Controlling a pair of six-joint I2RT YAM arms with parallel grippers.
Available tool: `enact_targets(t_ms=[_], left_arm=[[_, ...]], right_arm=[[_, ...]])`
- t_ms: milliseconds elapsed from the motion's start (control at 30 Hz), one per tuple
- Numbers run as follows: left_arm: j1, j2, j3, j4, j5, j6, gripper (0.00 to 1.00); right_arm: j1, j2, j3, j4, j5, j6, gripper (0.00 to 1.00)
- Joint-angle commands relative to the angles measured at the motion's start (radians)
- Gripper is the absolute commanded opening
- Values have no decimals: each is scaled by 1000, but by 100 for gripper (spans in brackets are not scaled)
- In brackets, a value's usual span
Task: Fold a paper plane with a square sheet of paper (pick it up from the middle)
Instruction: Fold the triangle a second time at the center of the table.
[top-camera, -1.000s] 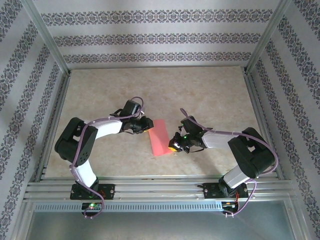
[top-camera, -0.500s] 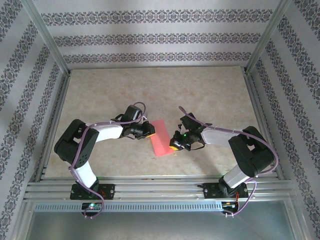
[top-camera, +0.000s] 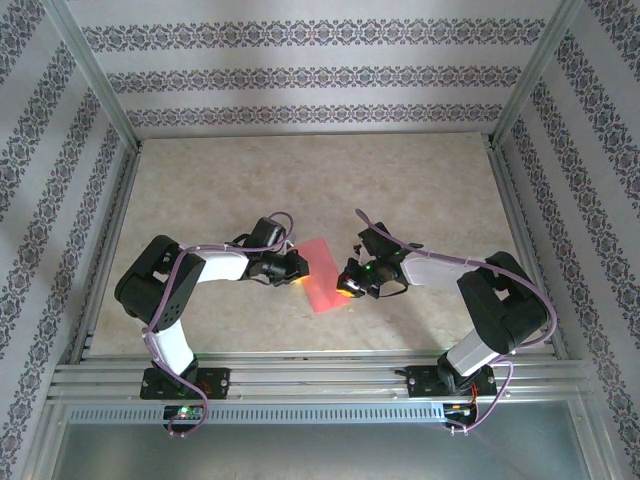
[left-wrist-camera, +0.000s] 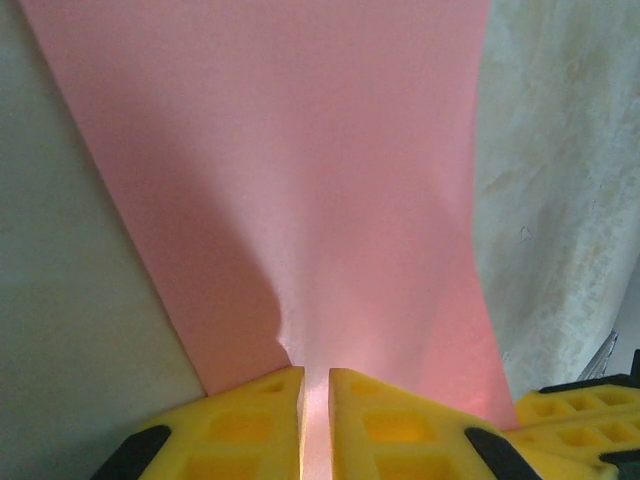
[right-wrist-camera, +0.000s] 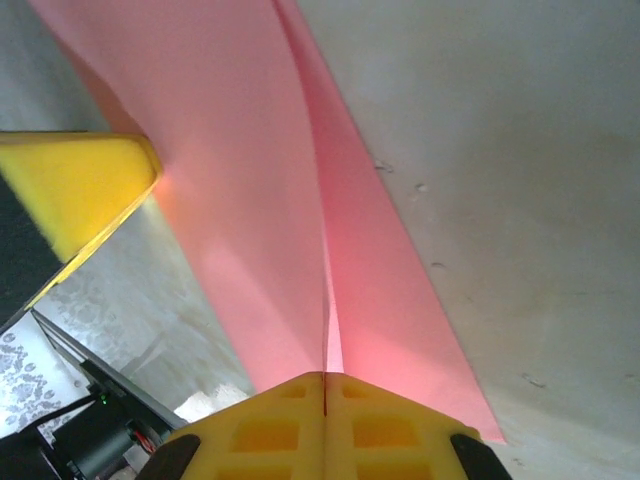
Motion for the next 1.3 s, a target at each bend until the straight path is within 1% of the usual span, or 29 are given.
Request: enact_targets(t_ms=[0, 200, 367, 733, 1267], left_arm=[[-16, 32, 16, -49, -40, 20, 16], [-17, 41, 24, -78, -54, 34, 15], [-17, 44, 28, -87, -60, 39, 15], [-16, 43, 40, -108, -70, 48, 15], [-17, 49, 40, -122, -81, 46, 14]], right_arm=[[17, -2, 38, 18, -41, -31, 3], [25, 24, 67, 61, -71, -35, 4], [38, 76, 94, 127, -77, -4, 4], [69, 167, 130, 187, -16, 26, 4], [84, 224, 137, 221, 27, 60, 3]])
